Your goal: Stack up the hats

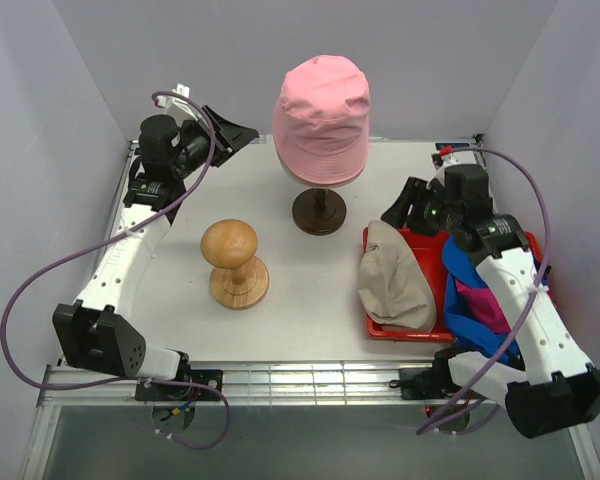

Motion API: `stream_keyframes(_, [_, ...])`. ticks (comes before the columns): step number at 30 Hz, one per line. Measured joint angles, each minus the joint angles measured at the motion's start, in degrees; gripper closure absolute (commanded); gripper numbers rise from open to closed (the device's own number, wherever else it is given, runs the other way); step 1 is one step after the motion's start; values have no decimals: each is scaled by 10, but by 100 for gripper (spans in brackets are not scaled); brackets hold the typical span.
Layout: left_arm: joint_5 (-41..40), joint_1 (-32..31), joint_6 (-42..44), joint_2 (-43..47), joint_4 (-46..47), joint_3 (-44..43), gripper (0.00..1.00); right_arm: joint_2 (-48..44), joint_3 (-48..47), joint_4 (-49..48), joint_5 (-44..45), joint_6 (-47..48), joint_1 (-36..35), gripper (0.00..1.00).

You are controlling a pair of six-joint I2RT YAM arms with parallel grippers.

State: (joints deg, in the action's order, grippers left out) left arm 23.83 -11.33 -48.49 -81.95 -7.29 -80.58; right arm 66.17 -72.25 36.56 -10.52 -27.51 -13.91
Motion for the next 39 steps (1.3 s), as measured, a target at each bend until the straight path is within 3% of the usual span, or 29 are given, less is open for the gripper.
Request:
stream_keyframes(8, [5, 0, -7, 79, -1, 60, 44, -155, 146, 85, 85, 4, -98, 39])
stream_keyframes(14, [6, 0, -9, 109, -14, 87, 44, -220, 224, 107, 127, -25, -153, 39])
stream_keyframes(23, [6, 0, -8, 143, -23, 103, 44, -240, 288, 112, 154, -50, -189, 38])
stream_keyframes(30, [6, 0, -5, 146, -30, 116, 44, -203, 304, 69, 170, -46, -200, 39])
stream_keyframes(33, [6, 0, -2, 146, -33, 117, 44, -186, 310, 49, 172, -40, -204, 52])
stream_keyframes(34, [6, 0, -1, 146, -33, 117, 44, -182, 311, 45, 172, -38, -206, 68])
stream_keyframes(37, [6, 0, 0, 146, -35, 117, 44, -174, 305, 42, 176, -33, -207, 92])
stream_keyframes(39, [6, 0, 1, 146, -37, 117, 44, -170, 283, 56, 184, -31, -207, 92])
